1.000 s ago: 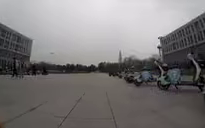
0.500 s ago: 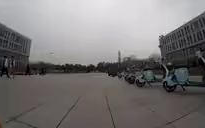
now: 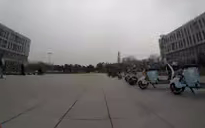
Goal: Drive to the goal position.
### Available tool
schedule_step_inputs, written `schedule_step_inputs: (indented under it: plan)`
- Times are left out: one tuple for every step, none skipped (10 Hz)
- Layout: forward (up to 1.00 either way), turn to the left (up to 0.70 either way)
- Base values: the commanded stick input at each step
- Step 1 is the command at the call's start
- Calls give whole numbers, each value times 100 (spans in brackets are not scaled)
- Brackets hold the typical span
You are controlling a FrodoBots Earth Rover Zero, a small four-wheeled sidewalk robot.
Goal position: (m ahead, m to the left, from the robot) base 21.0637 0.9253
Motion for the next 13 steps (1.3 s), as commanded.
schedule_step_inputs:
  plan:
    - [70, -1]
    - [70, -1]
    - [70, -1]
    - [70, -1]
    - [70, -1]
    - [70, -1]
    - [70, -1]
    - [70, 10]
    - [70, 34]
    - [70, 34]
    - [70, 34]
    - [70, 34]
    - [70, 34]
